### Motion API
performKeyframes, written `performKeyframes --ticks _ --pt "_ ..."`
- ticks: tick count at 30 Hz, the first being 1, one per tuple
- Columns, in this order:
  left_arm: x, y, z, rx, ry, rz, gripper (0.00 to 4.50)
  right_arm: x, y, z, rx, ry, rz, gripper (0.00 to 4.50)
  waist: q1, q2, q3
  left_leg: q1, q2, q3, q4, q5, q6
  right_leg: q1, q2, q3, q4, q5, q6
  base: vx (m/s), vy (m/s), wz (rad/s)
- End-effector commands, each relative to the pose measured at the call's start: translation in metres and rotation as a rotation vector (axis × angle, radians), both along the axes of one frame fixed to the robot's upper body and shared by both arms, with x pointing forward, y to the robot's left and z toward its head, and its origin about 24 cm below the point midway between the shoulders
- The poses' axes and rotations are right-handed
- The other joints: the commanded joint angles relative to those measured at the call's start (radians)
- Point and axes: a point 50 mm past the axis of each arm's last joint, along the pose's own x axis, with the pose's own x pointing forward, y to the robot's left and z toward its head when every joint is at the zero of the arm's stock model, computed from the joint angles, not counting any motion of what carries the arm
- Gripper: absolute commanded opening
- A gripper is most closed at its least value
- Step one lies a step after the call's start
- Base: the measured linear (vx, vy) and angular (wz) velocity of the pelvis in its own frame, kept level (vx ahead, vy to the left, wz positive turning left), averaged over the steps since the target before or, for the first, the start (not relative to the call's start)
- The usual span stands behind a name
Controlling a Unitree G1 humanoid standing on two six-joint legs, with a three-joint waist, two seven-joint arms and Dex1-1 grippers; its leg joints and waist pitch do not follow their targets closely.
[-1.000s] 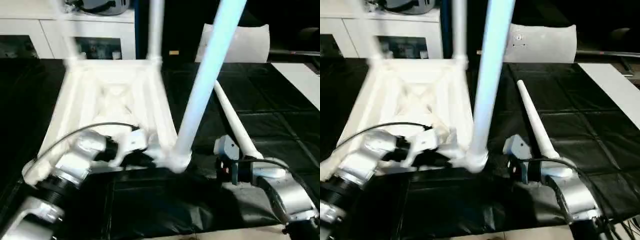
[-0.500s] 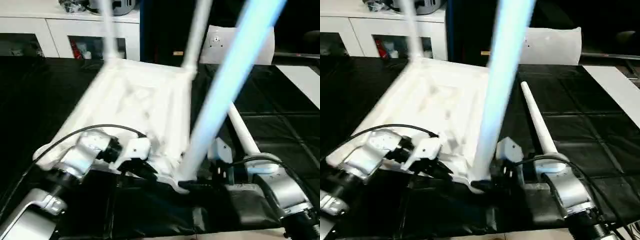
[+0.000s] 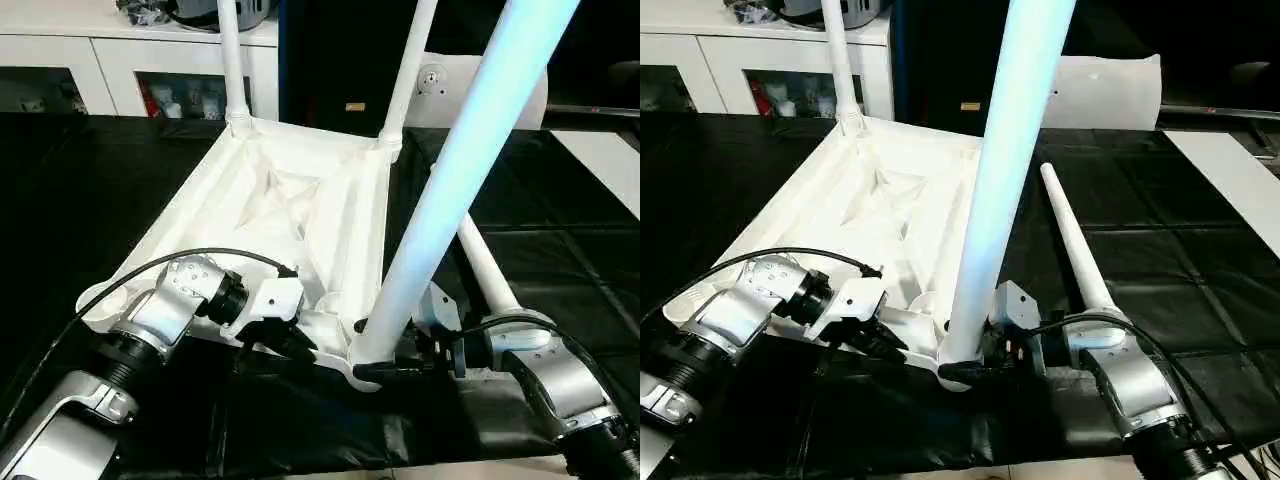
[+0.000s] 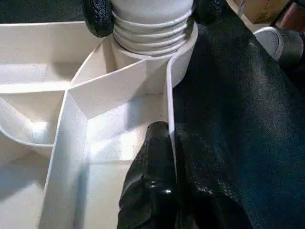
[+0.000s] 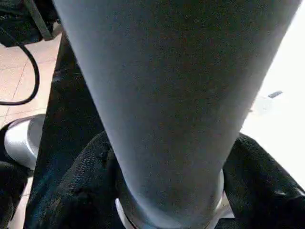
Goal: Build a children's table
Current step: Rotate leg to tighten
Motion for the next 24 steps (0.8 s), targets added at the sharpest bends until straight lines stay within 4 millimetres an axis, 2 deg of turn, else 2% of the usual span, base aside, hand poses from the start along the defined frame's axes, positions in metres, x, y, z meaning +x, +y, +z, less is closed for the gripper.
performKeyframes --ticks 1,5,6,7,8,9,10,11,12,14,16,17,18,19,21,24 --pt "0.0 -0.003 0.003 0.004 -0.007 -0.033 0.0 -0.003 0.004 -0.003 0.014 0.033 0.004 2.69 -0.006 0.001 -0.062 0.002 0.043 -0.006 -0.075 -0.197 0.036 0.054 -0.064 0.059 -0.073 -0.243 -0.186 0.0 0.0 0.0" --pt "0.004 -0.003 0.007 -0.058 -0.005 0.107 0.0 -0.003 0.013 -0.003 0.084 0.076 -0.083 2.65 -0.01 0.005 -0.06 0.002 0.045 -0.008 -0.079 -0.222 0.023 0.053 -0.064 0.06 -0.074 -0.264 -0.186 0.0 0.0 0.0" --pt "0.005 -0.003 0.007 -0.076 -0.019 0.196 0.0 -0.001 0.021 -0.004 0.108 0.088 -0.147 2.65 -0.008 0.005 -0.059 0.003 0.045 -0.009 -0.08 -0.228 0.019 0.053 -0.065 0.058 -0.077 -0.28 -0.182 0.0 0.0 0.0" --pt "0.005 -0.003 0.007 -0.08 -0.026 0.233 0.0 0.0 0.027 -0.006 0.126 0.088 -0.202 2.64 -0.013 0.006 -0.057 0.002 0.046 -0.01 -0.083 -0.237 0.008 0.051 -0.065 0.059 -0.076 -0.297 -0.178 0.0 0.0 0.0" --pt "0.006 -0.005 0.007 -0.091 -0.038 0.283 0.0 0.002 0.031 -0.006 0.135 0.088 -0.236 2.64 -0.018 0.006 -0.055 0.003 0.044 -0.012 -0.084 -0.266 -0.003 0.05 -0.065 0.056 -0.084 -0.357 -0.161 0.0 0.0 0.0" --pt "0.003 -0.009 0.008 -0.133 -0.029 0.375 0.0 0.003 0.04 -0.009 0.145 0.099 -0.297 2.64 -0.025 0.005 -0.054 -0.003 0.039 -0.016 -0.086 -0.281 -0.011 0.054 -0.065 0.053 -0.088 -0.413 -0.138 0.0 0.0 0.0" --pt "0.003 -0.009 0.008 -0.133 -0.029 0.377 0.0 0.003 0.04 -0.009 0.145 0.099 -0.298 2.64 -0.031 0.004 -0.059 -0.007 0.045 -0.018 -0.087 -0.268 -0.023 0.06 -0.07 0.055 -0.079 -0.393 -0.138 0.0 0.0 0.0" --pt "-0.001 -0.015 0.008 -0.15 -0.029 0.456 0.0 0.006 0.05 -0.012 0.144 0.113 -0.382 2.64 -0.042 0.001 -0.053 -0.011 0.042 -0.019 -0.088 -0.27 -0.023 0.058 -0.066 0.052 -0.084 -0.415 -0.127 0.0 0.0 0.0" --pt "-0.001 -0.015 0.008 -0.15 -0.029 0.456 0.0 0.006 0.05 -0.012 0.144 0.113 -0.382 2.63 -0.048 0.002 -0.054 -0.008 0.04 -0.018 -0.087 -0.274 -0.022 0.054 -0.066 0.053 -0.088 -0.426 -0.125 0.0 0.0 0.0" --pt "-0.005 -0.02 0.007 -0.155 -0.025 0.518 0.0 0.009 0.059 -0.014 0.153 0.143 -0.464 2.63 -0.07 -0.001 -0.052 -0.006 0.035 -0.017 -0.081 -0.286 -0.012 0.048 -0.065 0.052 -0.099 -0.486 -0.11 0.0 0.0 0.0" --pt "-0.007 -0.029 0.007 -0.167 -0.021 0.599 0.0 0.014 0.067 -0.016 0.155 0.167 -0.549 2.63 -0.076 0.002 -0.051 -0.006 0.034 -0.017 -0.079 -0.283 -0.006 0.044 -0.063 0.052 -0.104 -0.513 -0.098 0.0 0.0 0.0" --pt "-0.008 -0.041 0.007 -0.18 -0.022 0.684 0.0 0.02 0.076 -0.016 0.157 0.204 -0.64 2.63 -0.079 -0.006 -0.05 -0.003 0.033 -0.016 -0.078 -0.288 -0.003 0.039 -0.06 0.051 -0.109 -0.526 -0.091 0.0 0.0 0.0" --pt "-0.007 -0.044 0.007 -0.185 -0.022 0.7 0.0 0.022 0.078 -0.016 0.154 0.207 -0.655 2.63 -0.081 0.0 -0.049 -0.004 0.035 -0.018 -0.08 -0.284 -0.005 0.039 -0.06 0.051 -0.106 -0.518 -0.098 0.0 0.0 0.0" --pt "-0.006 -0.053 0.008 -0.199 -0.022 0.746 0.0 0.026 0.083 -0.016 0.144 0.214 -0.697 2.63 -0.081 0.0 -0.049 -0.004 0.035 -0.018 -0.08 -0.284 -0.005 0.039 -0.06 0.051 -0.106 -0.518 -0.098 0.0 0.0 0.0" --pt "-0.004 -0.06 0.011 -0.207 -0.034 0.791 0.0 0.029 0.088 -0.016 0.116 0.212 -0.718 2.63 -0.086 0.0 -0.05 0.0 0.033 -0.017 -0.078 -0.294 -0.009 0.035 -0.056 0.051 -0.107 -0.509 -0.094 0.0 0.0 0.0" --pt "-0.001 -0.072 0.017 -0.219 -0.07 0.821 0.0 0.03 0.095 -0.015 0.109 0.211 -0.717 2.63 -0.079 0.001 -0.053 -0.003 0.031 -0.016 -0.077 -0.276 0.011 0.037 -0.056 0.054 -0.106 -0.46 -0.087 0.0 0.0 0.0"
